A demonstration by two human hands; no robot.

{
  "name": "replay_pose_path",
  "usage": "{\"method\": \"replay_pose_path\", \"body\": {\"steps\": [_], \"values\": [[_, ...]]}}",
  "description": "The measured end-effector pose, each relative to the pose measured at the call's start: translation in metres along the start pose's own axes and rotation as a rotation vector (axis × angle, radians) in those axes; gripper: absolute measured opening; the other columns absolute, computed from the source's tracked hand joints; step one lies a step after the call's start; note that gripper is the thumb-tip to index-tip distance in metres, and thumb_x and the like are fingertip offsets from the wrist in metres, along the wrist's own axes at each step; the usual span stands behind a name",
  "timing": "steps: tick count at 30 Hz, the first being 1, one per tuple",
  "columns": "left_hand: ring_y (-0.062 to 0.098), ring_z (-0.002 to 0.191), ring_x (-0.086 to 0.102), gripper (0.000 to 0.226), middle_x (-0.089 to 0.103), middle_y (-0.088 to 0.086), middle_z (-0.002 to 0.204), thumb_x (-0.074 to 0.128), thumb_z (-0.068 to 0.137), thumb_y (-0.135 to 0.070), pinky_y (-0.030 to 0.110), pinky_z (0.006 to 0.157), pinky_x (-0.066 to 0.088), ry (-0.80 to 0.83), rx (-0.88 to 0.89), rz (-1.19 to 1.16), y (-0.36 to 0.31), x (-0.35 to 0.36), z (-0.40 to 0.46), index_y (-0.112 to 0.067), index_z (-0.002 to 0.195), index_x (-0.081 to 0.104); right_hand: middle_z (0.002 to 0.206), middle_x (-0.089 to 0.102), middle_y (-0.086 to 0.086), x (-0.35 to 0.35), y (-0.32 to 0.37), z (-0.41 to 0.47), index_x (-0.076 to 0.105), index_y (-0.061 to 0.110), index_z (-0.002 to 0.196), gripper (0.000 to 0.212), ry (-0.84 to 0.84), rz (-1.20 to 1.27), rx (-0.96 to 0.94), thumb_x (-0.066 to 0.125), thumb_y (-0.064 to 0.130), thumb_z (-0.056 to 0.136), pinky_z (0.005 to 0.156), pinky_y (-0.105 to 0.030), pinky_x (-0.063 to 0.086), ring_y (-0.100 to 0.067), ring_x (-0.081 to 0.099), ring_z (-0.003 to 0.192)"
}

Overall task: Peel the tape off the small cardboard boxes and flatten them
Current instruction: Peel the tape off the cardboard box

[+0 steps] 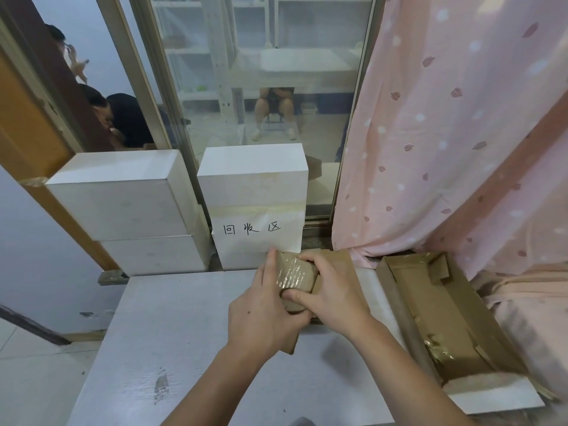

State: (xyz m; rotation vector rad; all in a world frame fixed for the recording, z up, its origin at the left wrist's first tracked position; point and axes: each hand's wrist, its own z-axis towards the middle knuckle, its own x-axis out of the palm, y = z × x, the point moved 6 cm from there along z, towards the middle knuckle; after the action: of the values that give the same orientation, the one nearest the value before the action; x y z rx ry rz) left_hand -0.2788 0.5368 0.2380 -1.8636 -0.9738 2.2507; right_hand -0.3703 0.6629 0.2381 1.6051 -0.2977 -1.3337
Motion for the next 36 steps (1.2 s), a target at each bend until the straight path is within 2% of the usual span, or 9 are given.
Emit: {"method": "replay_pose_path", "body": {"steps": [6,11,16,21,27,29,31,33,36], "values": [[0.015,0.110,0.067,0.126,0.037,-0.021,0.158,0.062,0.070,-0.084,0.033,0.084,0.053,0.016,-0.012,0.017,-0.003,0.001,-0.003,-0.039,0.159,-0.015,0.089,0.070,0.018,-0.005,-0.007,0.007,0.066,0.037,0.098,0.035,-0.092,0.078,0.002,0.075,0.061,0.074,0.082,-0.043,0.053,-0.006,0.065,0.087],[0.014,0.111,0.067,0.126,0.039,-0.022,0.156,0.060,0.068,-0.087,0.033,0.083,0.054,-0.008,-0.009,0.020,-0.001,-0.002,-0.003,-0.040,0.159,-0.015,0.093,0.068,0.020,-0.003,-0.003,0.008,0.063,0.039,0.102,0.032,-0.100,0.056,-0.013,0.072,0.060,0.080,0.084,-0.041,0.053,-0.004,0.063,0.092],[0.017,0.107,0.067,0.122,0.042,-0.020,0.153,0.064,0.071,-0.068,0.031,0.081,0.052,-0.002,0.005,0.062,-0.004,-0.005,-0.003,-0.040,0.161,-0.013,0.115,0.052,0.023,0.009,0.010,0.009,0.055,0.040,0.123,0.069,0.034,-0.082,-0.070,0.081,0.060,0.062,0.094,-0.031,0.047,-0.003,0.052,0.112],[0.014,0.104,0.068,0.120,0.038,-0.026,0.154,0.062,0.073,-0.072,0.031,0.079,0.053,-0.011,0.036,0.086,-0.008,-0.009,-0.003,-0.038,0.161,-0.011,0.099,0.064,0.020,0.000,0.012,0.009,0.068,0.033,0.108,0.042,-0.123,-0.066,-0.158,0.083,0.053,0.074,0.084,-0.029,0.048,-0.003,0.059,0.097],[0.012,0.114,0.065,0.123,0.034,-0.022,0.160,0.059,0.070,-0.084,0.031,0.082,0.053,-0.027,0.048,0.038,-0.005,-0.012,-0.003,-0.039,0.161,-0.012,0.100,0.068,0.019,-0.001,0.011,0.010,0.070,0.035,0.113,0.036,-0.150,-0.039,-0.131,0.054,0.060,0.092,0.083,-0.040,0.053,-0.006,0.064,0.094],[0.012,0.118,0.062,0.125,0.033,-0.021,0.160,0.061,0.069,-0.084,0.030,0.083,0.052,-0.031,0.059,0.026,-0.003,-0.015,-0.003,-0.040,0.159,-0.014,0.112,0.066,0.021,-0.003,0.012,0.012,0.069,0.034,0.125,0.044,-0.069,0.004,-0.097,0.063,0.060,0.090,0.095,-0.034,0.050,-0.003,0.061,0.107],[0.012,0.118,0.061,0.124,0.035,-0.021,0.157,0.064,0.069,-0.078,0.029,0.082,0.050,-0.041,0.070,0.014,-0.001,-0.019,-0.002,-0.041,0.159,-0.013,0.130,0.053,0.024,0.000,0.013,0.011,0.055,0.034,0.143,0.072,0.084,-0.003,-0.074,0.081,0.052,0.078,0.106,-0.017,0.036,0.004,0.047,0.124],[0.013,0.115,0.062,0.122,0.036,-0.020,0.156,0.065,0.068,-0.069,0.028,0.080,0.049,-0.042,0.076,0.011,-0.001,-0.024,0.000,-0.042,0.160,-0.011,0.136,0.043,0.026,0.004,0.017,0.008,0.042,0.036,0.150,0.096,0.148,-0.062,-0.088,0.089,0.047,0.068,0.104,-0.004,0.023,0.008,0.036,0.128],[0.013,0.107,0.064,0.120,0.039,-0.020,0.153,0.062,0.068,-0.068,0.027,0.074,0.047,-0.060,0.094,0.038,-0.004,-0.029,0.002,-0.040,0.161,-0.009,0.130,0.048,0.023,0.001,0.021,0.007,0.049,0.031,0.144,0.089,0.036,-0.049,-0.125,0.092,0.040,0.066,0.098,-0.001,0.024,0.008,0.042,0.123]]}}
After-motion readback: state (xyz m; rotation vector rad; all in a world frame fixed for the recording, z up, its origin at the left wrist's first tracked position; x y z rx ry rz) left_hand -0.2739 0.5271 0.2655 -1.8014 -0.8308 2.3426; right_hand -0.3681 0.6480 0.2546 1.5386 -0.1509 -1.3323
